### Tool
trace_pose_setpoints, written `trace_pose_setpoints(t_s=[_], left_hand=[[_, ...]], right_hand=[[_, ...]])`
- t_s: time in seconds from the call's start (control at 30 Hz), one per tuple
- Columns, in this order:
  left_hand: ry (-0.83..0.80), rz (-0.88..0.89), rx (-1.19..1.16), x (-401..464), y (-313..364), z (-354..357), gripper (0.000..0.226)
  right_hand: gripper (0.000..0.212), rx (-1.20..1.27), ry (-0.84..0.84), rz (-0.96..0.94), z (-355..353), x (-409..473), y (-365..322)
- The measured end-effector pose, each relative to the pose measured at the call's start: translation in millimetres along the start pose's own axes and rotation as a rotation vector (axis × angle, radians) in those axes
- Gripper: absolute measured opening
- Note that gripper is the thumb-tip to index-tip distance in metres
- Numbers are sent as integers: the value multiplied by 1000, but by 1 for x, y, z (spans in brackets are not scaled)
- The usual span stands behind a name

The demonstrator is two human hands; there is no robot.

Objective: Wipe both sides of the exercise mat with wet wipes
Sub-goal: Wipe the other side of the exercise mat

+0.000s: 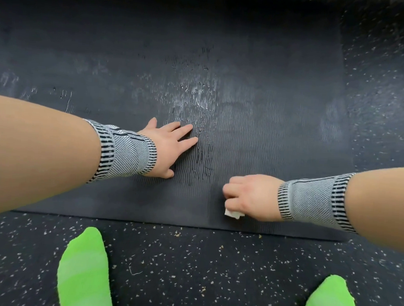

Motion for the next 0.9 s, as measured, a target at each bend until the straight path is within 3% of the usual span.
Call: trace_pose_setpoints(t_s=[0.1, 0.2, 0.27, 0.33, 0.47, 0.57, 0.63, 0.77, 0.9], left_hand=[[-6, -11, 1, -4, -4, 4, 101], [0, -13, 3, -6, -5, 3, 102], [9, -19, -3, -7, -6, 3, 101], [17, -20, -11, -9, -9, 4, 100], [4, -31, -20, -16, -18, 11, 99], [-19, -31, -12, -21, -21, 15, 99], [-24, -30, -10, -24, -23, 17, 99], [-24, -34, -16, -26, -24, 18, 99], [-17, -31, -19, -28, -27, 18, 99]], right_hand=[[22, -51, -44, 38, -9, 27, 6], [26, -96, 32, 304, -24, 57, 38], [27, -105, 68, 386, -30, 66, 41], [25, -84, 38, 314, -22, 66, 22], [16, 31, 18, -81, -2, 54, -38], [21, -10, -150, -222, -3, 56, -43], [23, -77, -167, -170, -8, 65, -26], [17, -132, -40, 43, -19, 72, 4], [13, 23, 45, -196, -4, 70, -35]])
Point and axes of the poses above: each hand's wrist, its own x-axis towards the middle knuckle, its own z-axis out of the palm, y = z × x, the point moved 2 cm from there along x, towards the middle knuckle, and after that the axes turned 14 degrees about y, right-handed, at the moved point
